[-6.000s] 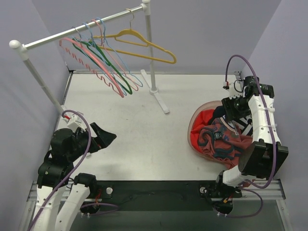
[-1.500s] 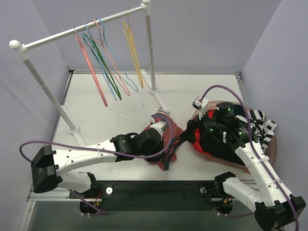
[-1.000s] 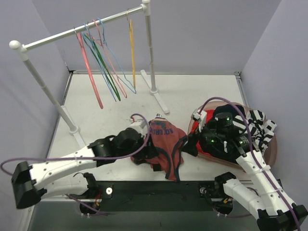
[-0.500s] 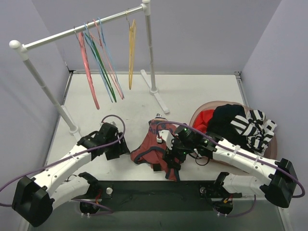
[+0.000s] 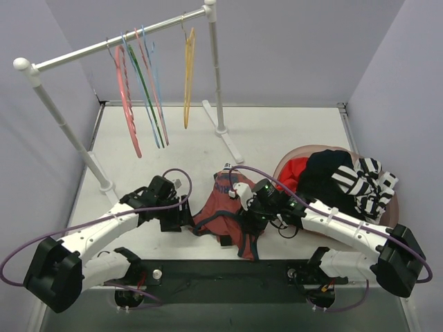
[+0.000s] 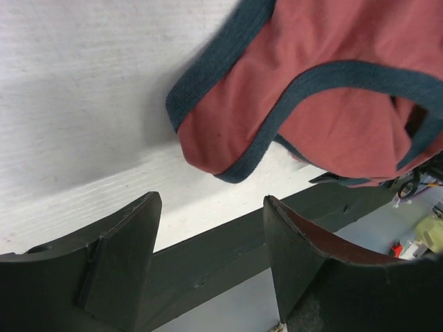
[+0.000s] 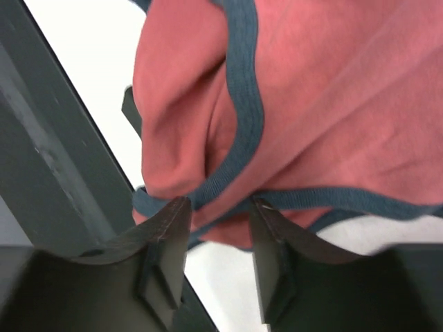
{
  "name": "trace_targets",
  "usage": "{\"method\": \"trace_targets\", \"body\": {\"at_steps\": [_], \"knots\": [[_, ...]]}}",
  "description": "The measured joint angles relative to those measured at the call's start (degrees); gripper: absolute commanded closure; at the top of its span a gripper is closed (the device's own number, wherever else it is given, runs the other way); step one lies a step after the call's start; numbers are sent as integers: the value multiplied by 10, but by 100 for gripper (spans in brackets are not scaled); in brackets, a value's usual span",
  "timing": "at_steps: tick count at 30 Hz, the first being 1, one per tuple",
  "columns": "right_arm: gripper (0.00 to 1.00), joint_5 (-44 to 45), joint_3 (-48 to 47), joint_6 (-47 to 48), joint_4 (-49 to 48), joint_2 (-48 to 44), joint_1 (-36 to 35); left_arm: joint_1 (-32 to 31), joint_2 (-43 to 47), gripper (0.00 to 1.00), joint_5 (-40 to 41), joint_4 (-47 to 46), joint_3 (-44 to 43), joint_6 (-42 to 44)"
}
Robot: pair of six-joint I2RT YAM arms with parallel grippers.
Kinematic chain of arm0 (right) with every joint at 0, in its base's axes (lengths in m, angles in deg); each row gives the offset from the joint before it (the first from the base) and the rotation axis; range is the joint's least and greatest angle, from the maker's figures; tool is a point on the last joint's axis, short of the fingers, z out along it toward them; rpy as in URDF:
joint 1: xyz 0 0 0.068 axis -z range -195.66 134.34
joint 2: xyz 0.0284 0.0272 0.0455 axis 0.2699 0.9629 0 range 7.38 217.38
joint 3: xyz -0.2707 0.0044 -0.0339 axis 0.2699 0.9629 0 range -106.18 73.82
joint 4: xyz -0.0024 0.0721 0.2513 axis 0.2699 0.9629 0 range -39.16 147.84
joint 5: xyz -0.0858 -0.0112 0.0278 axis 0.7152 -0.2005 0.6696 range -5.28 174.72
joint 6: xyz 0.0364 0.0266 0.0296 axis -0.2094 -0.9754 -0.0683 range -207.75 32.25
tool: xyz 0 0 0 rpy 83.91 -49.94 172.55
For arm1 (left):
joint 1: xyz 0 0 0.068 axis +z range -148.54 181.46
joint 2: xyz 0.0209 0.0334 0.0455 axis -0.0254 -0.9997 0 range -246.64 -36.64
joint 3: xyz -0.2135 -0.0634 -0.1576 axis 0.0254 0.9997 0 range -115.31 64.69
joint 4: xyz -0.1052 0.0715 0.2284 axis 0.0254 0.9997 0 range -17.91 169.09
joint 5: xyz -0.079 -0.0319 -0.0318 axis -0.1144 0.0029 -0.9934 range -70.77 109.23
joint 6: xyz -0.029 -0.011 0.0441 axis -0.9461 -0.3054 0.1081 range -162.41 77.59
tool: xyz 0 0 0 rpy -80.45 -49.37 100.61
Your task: Place the tank top on the hanger
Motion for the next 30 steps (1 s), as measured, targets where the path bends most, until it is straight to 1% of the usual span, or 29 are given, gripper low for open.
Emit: {"method": "trace_targets", "body": {"at_steps": [2, 3, 6, 9, 13, 14, 15, 16, 17, 18, 19, 22, 24, 27, 29, 30], "knots": [[79, -7, 1, -11, -16, 9, 0, -3, -10, 29, -16, -15, 15, 0], [88, -10, 1, -17, -22, 13, 0, -4, -18, 29, -22, -19, 21, -1], [100, -17, 2, -23, -29, 18, 3, -10, -50, 29, -35, -32, 29, -1], [100, -26, 2, -25, -29, 18, 12, -11, -84, 29, -37, -43, 28, 1], [100, -38, 2, -25, -29, 18, 37, -11, -105, 43, -32, -53, 11, 2], [100, -42, 2, -25, -28, 17, 46, -11, -110, 51, -30, -58, 7, 2], [100, -44, 2, -24, -27, 16, 51, -11, -115, 56, -29, -63, 3, 2], [100, -47, 2, -22, -25, 14, 58, -11, -120, 63, -28, -71, 2, 0], [100, -50, 0, -21, -21, 11, 66, -11, -124, 83, -28, -77, 2, -2], [100, -53, -3, -18, -15, 8, 72, -11, -127, 96, -29, -83, 2, -4], [100, -57, -8, -15, -10, 5, 79, -11, -130, 100, -31, -87, 2, -8], [100, -67, -37, 2, 13, -3, 99, -11, -125, 100, -35, -96, 2, -13], [100, -68, -71, 20, 38, -5, 110, -11, -104, 100, -35, -90, 2, -17], [100, -57, -158, 71, 97, -5, 116, -11, -26, 100, -34, -70, 1, -25], [100, -38, -234, 106, 138, 3, 118, -10, 47, 100, -34, -47, -10, -36], [100, -24, -288, 129, 158, 12, 119, -9, 83, 100, -34, -35, -22, -43]]}}
